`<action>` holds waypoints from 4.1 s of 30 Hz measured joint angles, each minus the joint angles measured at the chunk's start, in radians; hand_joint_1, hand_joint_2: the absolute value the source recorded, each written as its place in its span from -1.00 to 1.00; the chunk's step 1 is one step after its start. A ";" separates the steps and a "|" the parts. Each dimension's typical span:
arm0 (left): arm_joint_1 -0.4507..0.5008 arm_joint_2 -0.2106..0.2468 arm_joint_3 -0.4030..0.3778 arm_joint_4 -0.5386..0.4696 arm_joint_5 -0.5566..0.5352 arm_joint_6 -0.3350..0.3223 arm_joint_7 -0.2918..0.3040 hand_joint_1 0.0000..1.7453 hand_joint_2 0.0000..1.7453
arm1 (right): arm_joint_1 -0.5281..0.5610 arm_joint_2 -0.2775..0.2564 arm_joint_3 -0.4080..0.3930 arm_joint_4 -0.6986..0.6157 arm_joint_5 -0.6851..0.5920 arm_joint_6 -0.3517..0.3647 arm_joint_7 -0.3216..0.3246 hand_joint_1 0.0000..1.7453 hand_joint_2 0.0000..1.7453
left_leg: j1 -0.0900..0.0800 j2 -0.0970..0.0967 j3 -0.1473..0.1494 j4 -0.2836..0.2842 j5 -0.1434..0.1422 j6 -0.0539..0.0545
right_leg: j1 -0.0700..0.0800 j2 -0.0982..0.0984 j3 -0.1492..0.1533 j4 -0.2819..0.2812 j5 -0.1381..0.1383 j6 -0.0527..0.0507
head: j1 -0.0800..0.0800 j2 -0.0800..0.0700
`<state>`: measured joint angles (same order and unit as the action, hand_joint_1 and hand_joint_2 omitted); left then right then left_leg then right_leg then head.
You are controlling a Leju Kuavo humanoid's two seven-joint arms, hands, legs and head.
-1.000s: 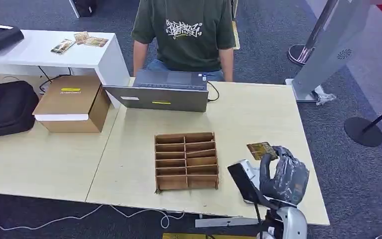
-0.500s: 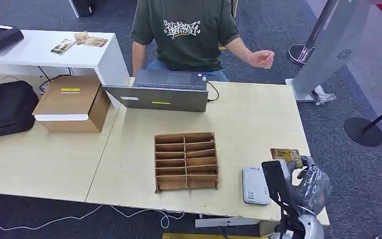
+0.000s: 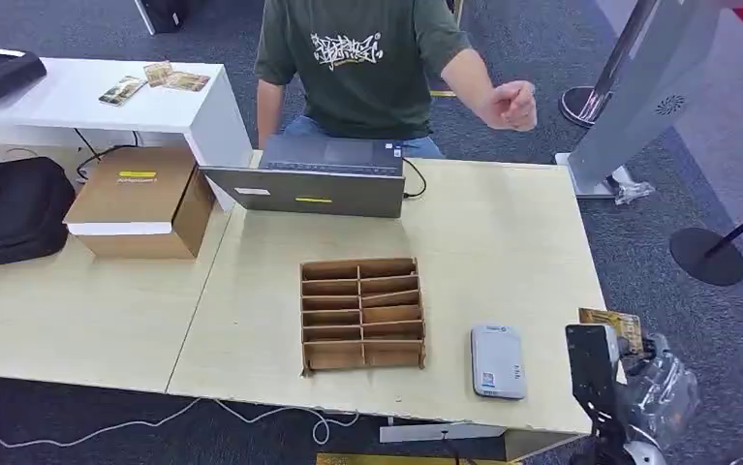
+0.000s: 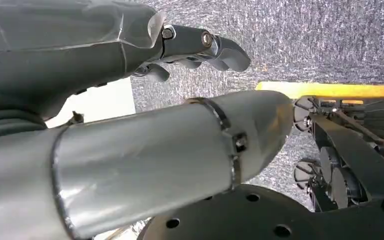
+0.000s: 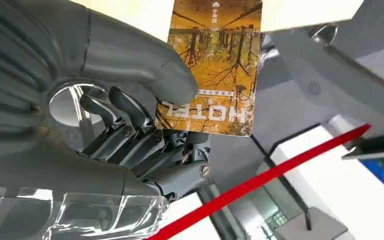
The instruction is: Pass the card to the sensor for recognition and then transmit it.
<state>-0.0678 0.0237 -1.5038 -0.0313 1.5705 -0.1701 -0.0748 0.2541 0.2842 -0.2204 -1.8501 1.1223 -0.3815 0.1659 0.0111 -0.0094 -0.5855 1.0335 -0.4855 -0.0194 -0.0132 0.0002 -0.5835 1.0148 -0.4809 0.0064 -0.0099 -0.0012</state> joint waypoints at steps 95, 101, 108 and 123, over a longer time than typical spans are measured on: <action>-0.024 0.031 -0.037 -0.005 -0.251 0.008 -0.009 -1.00 -1.00 | -1.225 -0.080 0.332 1.253 0.451 -0.263 0.177 1.00 1.00 | 0.000 0.000 0.001 0.000 0.003 -0.002 | 0.000 0.001 0.000 0.002 0.003 -0.002 | 0.000 0.000; -0.026 0.036 -0.037 -0.011 -0.253 0.007 -0.009 -1.00 -1.00 | -1.244 -0.080 0.369 1.310 0.451 -0.269 0.188 1.00 1.00 | 0.000 0.000 0.001 0.000 0.003 -0.002 | 0.000 0.001 0.000 0.002 0.003 -0.002 | 0.000 0.000; -0.027 0.039 -0.037 -0.016 -0.252 0.005 -0.009 -1.00 -1.00 | -1.253 -0.080 0.394 1.336 0.451 -0.269 0.191 1.00 1.00 | 0.000 0.000 0.001 0.000 0.003 -0.002 | 0.000 0.001 0.000 0.002 0.003 -0.002 | 0.000 0.000; -0.027 0.040 -0.037 -0.020 -0.254 0.005 -0.009 -1.00 -1.00 | -1.261 -0.081 0.413 1.351 0.451 -0.265 0.200 -1.00 1.00 | 0.000 0.000 0.001 0.000 0.003 -0.002 | 0.000 0.001 0.000 0.002 0.003 -0.002 | 0.000 0.000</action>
<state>-0.0945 0.0637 -1.5408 -0.0511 1.3161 -0.1648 -0.0839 -1.0070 0.2033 0.1930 -0.4990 1.5728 -0.6470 0.3662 0.0114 -0.0093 -0.5844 1.0339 -0.4822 -0.0218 -0.0131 0.0010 -0.5834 1.0171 -0.4781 0.0044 -0.0099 -0.0012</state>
